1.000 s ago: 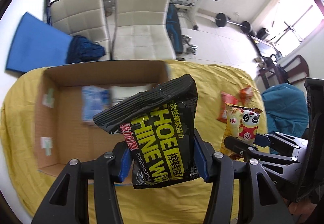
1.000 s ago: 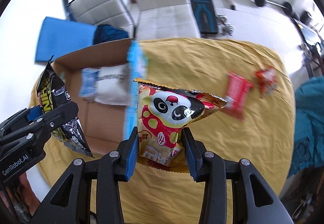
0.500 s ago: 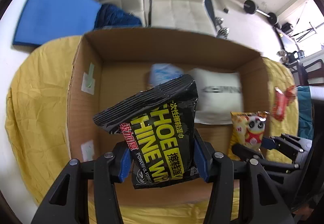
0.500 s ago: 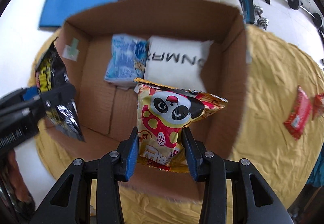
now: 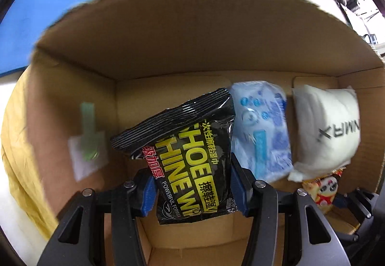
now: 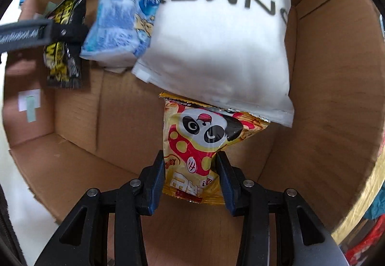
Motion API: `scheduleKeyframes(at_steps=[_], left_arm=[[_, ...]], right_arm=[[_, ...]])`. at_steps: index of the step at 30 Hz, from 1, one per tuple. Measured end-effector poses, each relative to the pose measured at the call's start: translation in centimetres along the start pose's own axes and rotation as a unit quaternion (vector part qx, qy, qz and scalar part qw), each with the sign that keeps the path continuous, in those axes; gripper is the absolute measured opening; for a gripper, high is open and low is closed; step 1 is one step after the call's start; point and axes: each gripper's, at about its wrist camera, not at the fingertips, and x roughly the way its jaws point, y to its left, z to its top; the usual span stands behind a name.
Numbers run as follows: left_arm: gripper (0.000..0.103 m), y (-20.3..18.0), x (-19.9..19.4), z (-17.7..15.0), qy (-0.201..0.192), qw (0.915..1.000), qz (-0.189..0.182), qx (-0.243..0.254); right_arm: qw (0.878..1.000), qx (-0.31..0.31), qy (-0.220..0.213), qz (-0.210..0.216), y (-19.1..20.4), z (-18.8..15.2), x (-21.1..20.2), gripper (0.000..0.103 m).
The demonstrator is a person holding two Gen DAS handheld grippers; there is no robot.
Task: Organize snacks
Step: 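Carry the black packet with the left tool while the right tool carries the panda bag into the box, then open both tools to drop the black packet and panda bag in the box, then lift both tools out of the box toward the red packet and orange bag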
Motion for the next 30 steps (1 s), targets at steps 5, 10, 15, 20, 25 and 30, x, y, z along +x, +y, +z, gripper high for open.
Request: scheduleKeyframes(at_steps=[5,10,15,20,25,30], left_arm=[[0.051,-0.5,1.8,1.0,0.011,0.9998,0.008,0.013],[0.052,-0.3,2.2,1.0,0.012,0.9998,0.009,0.01],[0.053,0.1,1.6,0.7,0.014,0.9998,0.007,-0.012],[0.053,1.1,0.1,-0.8,0.004,0.9989,-0.019,-0.044],[0.053,1.7,-2.4,-2.8,-0.021,0.9978,-0.024,-0.058],[0.053,2.1,-5.2,-4.9,-0.051,0.9962,-0.032,-0.062]], right_arm=[[1.0,-0.004,0.007,-0.01,1.5,0.4,0.5,0.045],[1.0,0.01,0.0,-0.018,1.6,0.5,0.8,0.049],[0.999,0.035,-0.012,-0.024,0.5,0.2,1.0,0.055],[0.998,0.048,-0.027,-0.014,0.0,-0.3,-0.2,0.064],[0.997,0.061,-0.055,-0.007,0.3,-1.2,-2.4,0.076],[0.994,0.063,-0.084,-0.019,2.2,-2.4,-5.1,0.077]])
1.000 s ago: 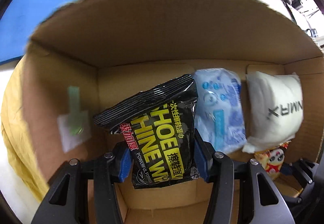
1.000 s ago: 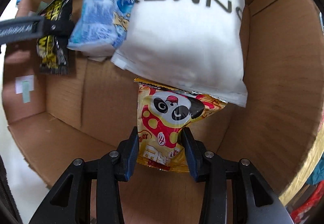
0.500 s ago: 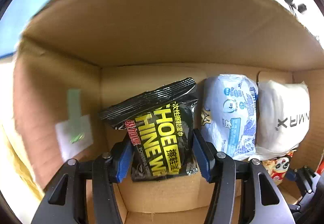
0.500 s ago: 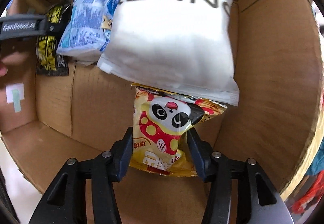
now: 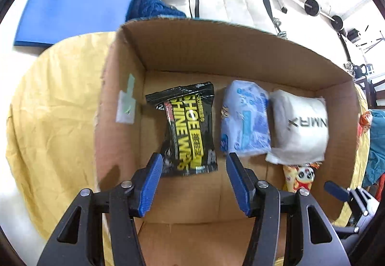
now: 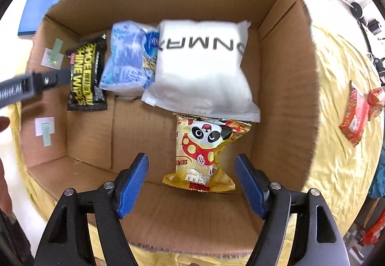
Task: Organize snacks
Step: 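Lift both tools out of the box toward the red packet and orange bag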
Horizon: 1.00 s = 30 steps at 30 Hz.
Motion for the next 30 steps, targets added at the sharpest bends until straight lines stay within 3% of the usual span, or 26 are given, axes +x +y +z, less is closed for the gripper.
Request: scheduleKeyframes(at_steps=[4,6,9,10,11,13,14,30], left_arm=[[0.053,-1.2,-2.7,-2.1,-0.028,0.9996,0.003,0.003],[0.053,-0.7,-3.9,-2.9,-0.041,0.9992,0.001,0.002],[0.058,-0.4,-5.8,-4.1,-0.062,0.998,0.003,0.008],[0.061,-0.9,-6.2,-4.3,-0.069,0.9976,0.003,0.01],[0.074,-1.2,-6.9,-4.9,-0.078,0.9968,0.004,0.014],[0.091,-1.6,-7.8,-5.7,-0.092,0.9955,0.016,0.019],[0.094,-1.7,-8.2,-5.9,-0.099,0.9947,0.022,0.019],[0.099,-3.1,-16.2,-12.8,-0.172,0.9849,0.019,-0.001]], right_arm=[[1.0,0.002,-0.024,-0.005,0.0,-0.2,-2.1,0.077],[0.999,0.003,-0.035,-0.004,-0.1,-0.7,-3.2,0.086],[0.999,0.002,-0.051,0.002,-1.1,-1.6,-4.3,0.092],[0.999,0.002,-0.054,0.001,-1.3,-1.9,-4.8,0.092],[0.998,0.001,-0.057,0.001,-1.3,-2.2,-5.2,0.092],[0.998,0.002,-0.066,0.005,-1.6,-3.0,-6.5,0.098],[0.997,0.004,-0.071,0.008,-1.8,-3.5,-7.1,0.102],[0.988,0.005,-0.151,0.015,-3.1,-9.3,-16.6,0.103]])
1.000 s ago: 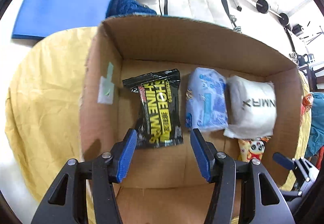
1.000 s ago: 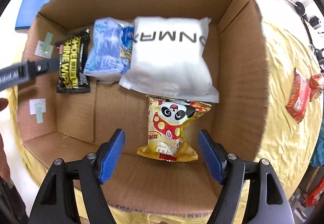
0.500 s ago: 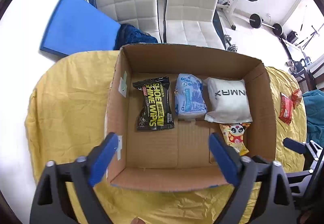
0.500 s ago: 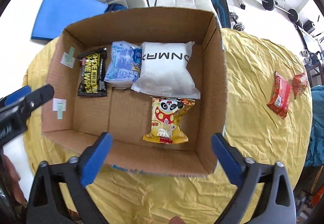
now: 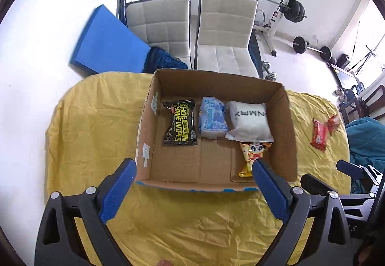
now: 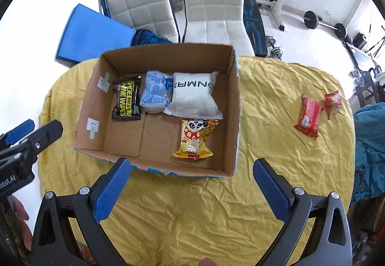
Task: Organize snacks
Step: 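Lift both tools out of the box toward the red packet and orange bag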
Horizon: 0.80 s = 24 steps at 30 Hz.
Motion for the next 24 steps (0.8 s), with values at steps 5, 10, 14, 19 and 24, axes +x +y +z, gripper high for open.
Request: scheduleKeyframes(at_steps=[5,10,14,19,24], left_arm=[[0.099,-1.0,-3.0,-0.9,-0.017,0.9998,0.005,0.009],[0.099,-1.5,-4.6,-1.6,-0.019,0.9998,-0.002,0.003],[0.099,-1.9,-5.5,-2.1,-0.026,0.9997,0.002,-0.004],[0.099,-3.1,-5.4,-2.3,-0.022,0.9997,0.005,-0.01],[0.099,-5.7,-4.9,-1.9,-0.019,0.9998,0.004,0.002]], right_arm=[[1.0,-0.001,-0.024,0.002,-0.2,-0.9,-3.4,0.103],[0.999,-0.008,-0.036,0.012,-0.4,-1.6,-5.8,0.103],[0.999,-0.008,-0.038,0.026,-0.8,-1.9,-6.7,0.103],[0.998,0.002,-0.038,0.04,-2.3,-2.0,-6.8,0.103],[0.998,0.027,-0.035,0.038,-6.2,-1.7,-6.6,0.103]])
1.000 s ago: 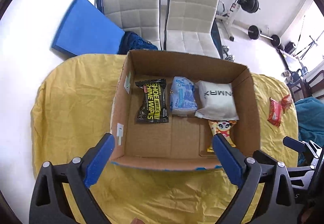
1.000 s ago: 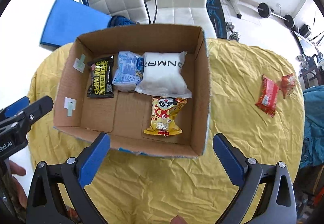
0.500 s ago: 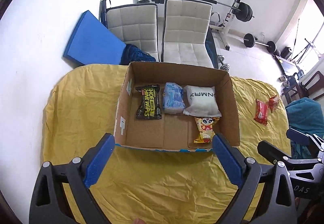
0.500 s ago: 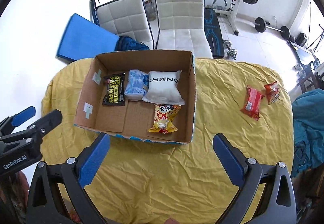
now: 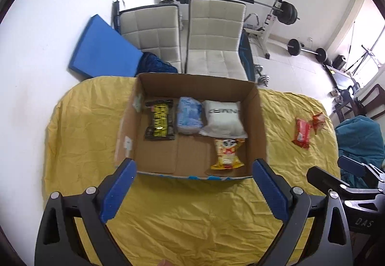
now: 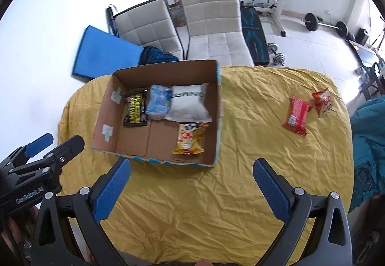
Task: Organize snacks
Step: 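Lift both tools out of the box toward the red packet and orange bag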
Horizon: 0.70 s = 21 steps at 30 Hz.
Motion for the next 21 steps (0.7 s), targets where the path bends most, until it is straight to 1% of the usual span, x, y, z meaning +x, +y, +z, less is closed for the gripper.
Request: scheduleKeyframes(at_steps=[3,6,8,9,11,13,14,15,16,17,18,20,21], left_arm=[[0.099,-2.7,0.6,0.6,0.003,0.9998,-0.016,0.007],[0.099,-6.8,1.7,1.3,0.005,0.999,-0.036,0.025],[0.099,-9.5,2.8,1.8,0.011,0.998,-0.048,0.04],[0.099,-11.6,3.8,2.1,0.018,0.9969,-0.056,0.052],[0.099,-14.3,5.3,2.4,0.031,0.995,-0.069,0.066],[0.099,-18.3,7.9,2.9,0.053,0.9912,-0.087,0.084],[0.099,-19.4,8.6,2.9,0.059,0.9899,-0.092,0.09],[0.099,-21.7,10.2,3.1,0.073,0.987,-0.099,0.103],[0.099,-23.1,11.3,3.2,0.08,0.9855,-0.102,0.109],[0.099,-25.0,12.8,3.4,0.09,0.9834,-0.105,0.118],[0.099,-26.0,13.7,3.5,0.096,0.9819,-0.107,0.123],[0.099,-28.9,16.4,3.7,0.112,0.9785,-0.109,0.134],[0.099,-30.6,18.4,3.9,0.126,0.9765,-0.11,0.136]], right_arm=[[1.0,0.023,0.002,-0.015,-3.8,0.5,0.1,0.103],[0.998,0.05,0.005,-0.033,-8.2,1.0,0.2,0.103],[0.996,0.071,0.009,-0.051,-12.2,1.3,0.4,0.103],[0.995,0.08,0.01,-0.061,-14.1,1.5,0.5,0.103],[0.992,0.099,0.015,-0.074,-18.1,2.0,1.0,0.103],[0.989,0.114,0.024,-0.087,-21.9,2.5,1.8,0.103],[0.988,0.12,0.027,-0.092,-24.1,2.8,2.3,0.103],[0.987,0.122,0.031,-0.095,-25.6,3.0,2.8,0.103],[0.987,0.121,0.037,-0.099,-28.0,3.5,3.7,0.103],[0.987,0.12,0.04,-0.1,-29.4,3.8,4.3,0.103],[0.987,0.118,0.044,-0.099,-31.0,4.3,5.0,0.103],[0.986,0.108,0.06,-0.116,-34.7,5.4,7.2,0.103],[0.985,0.104,0.067,-0.119,-36.1,5.8,8.1,0.103]])
